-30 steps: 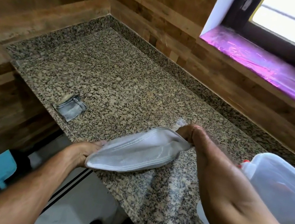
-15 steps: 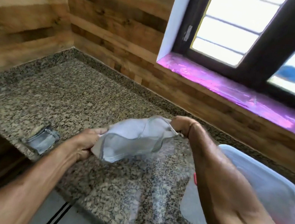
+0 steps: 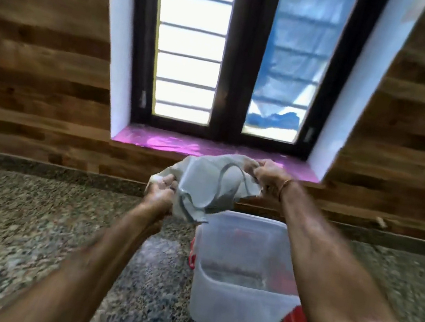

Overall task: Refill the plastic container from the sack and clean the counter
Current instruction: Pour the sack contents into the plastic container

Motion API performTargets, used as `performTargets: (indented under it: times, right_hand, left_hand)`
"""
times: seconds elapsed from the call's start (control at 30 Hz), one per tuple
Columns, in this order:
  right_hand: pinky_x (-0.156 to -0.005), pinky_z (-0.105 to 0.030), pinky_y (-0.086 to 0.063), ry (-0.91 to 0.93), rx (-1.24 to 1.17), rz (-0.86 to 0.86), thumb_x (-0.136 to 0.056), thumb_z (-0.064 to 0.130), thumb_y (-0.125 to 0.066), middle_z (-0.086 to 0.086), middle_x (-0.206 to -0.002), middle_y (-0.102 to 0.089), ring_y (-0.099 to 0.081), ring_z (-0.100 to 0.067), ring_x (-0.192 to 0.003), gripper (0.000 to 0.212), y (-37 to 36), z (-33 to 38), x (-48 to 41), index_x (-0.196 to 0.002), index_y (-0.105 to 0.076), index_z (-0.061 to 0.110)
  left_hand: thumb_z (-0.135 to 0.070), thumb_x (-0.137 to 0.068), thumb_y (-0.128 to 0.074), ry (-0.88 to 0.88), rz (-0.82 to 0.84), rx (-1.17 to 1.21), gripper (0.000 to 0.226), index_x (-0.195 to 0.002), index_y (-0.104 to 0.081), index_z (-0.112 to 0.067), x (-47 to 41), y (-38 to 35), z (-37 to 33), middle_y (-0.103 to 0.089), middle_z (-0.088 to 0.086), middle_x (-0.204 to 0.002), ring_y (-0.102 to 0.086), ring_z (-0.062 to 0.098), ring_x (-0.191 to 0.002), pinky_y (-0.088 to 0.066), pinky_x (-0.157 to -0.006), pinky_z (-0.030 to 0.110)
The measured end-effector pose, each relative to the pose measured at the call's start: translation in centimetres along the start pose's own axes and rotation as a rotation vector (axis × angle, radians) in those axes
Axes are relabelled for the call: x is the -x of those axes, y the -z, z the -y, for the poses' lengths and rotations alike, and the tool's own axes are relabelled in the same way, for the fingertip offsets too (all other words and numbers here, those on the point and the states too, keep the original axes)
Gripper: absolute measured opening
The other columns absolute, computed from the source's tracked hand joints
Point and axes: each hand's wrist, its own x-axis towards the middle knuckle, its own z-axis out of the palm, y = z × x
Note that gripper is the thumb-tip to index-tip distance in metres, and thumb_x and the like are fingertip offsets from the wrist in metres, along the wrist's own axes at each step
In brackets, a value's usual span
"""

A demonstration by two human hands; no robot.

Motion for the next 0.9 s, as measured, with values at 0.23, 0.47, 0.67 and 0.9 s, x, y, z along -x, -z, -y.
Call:
performTargets:
  times: [0.23,0.47,0.67,0.9]
  right_hand:
    - [-0.068,-0.028,-0.054,0.056,-0.468,-0.061,-0.100,-0.007,-0.049,-0.007,-0.098,-0.073,-0.065,-0.020,-0.088,0.032,2.9,-12.0,3.5,-0.121,-0.069,0.003]
    - [-0.065,-0.028,-0.058,0.086,-0.718,-0.063,-0.104,0.022,-0.055,0.008,-0.101,-0.078,-0.070,-0.008,-0.083,0.027,1.6,-17.7,4.6,-0.127,-0.068,0.022]
    - [-0.056,-0.023,-0.056,0.077,-0.779,-0.036,-0.103,0.024,-0.055,-0.006,-0.105,-0.073,-0.068,-0.008,-0.075,0.032,1.2,-18.7,4.6,-0.131,-0.066,0.013]
    - [-0.061,-0.023,-0.057,0.117,-0.815,0.013,-0.103,0.020,-0.056,0.009,-0.101,-0.077,-0.071,-0.005,-0.085,0.025,1.0,-18.8,5.2,-0.125,-0.067,0.024]
  left_hand:
    - [-0.021,-0.078,-0.061,0.045,-0.016,-0.121,0.072,-0.149,-0.050,-0.022,1.9,-8.8,5.1,-0.072,-0.011,-0.100,-0.067,0.017,-0.094,-0.055,-0.084,0.038]
    - [-0.054,-0.108,-0.024,-0.018,0.108,-0.488,0.059,-0.162,-0.020,-0.032,3.6,-12.0,6.3,-0.021,-0.013,-0.165,-0.020,0.011,-0.153,-0.017,-0.114,0.021]
    - [-0.053,-0.099,-0.055,0.033,0.207,-0.525,0.090,-0.160,0.010,-0.042,3.8,-12.2,7.2,-0.012,-0.013,-0.167,-0.021,0.014,-0.152,-0.024,-0.123,0.037]
    - [-0.021,-0.099,-0.064,0.054,0.215,-0.840,0.114,-0.152,0.037,-0.020,4.2,-13.8,7.4,-0.024,0.023,-0.161,-0.038,0.034,-0.142,-0.032,-0.113,0.033]
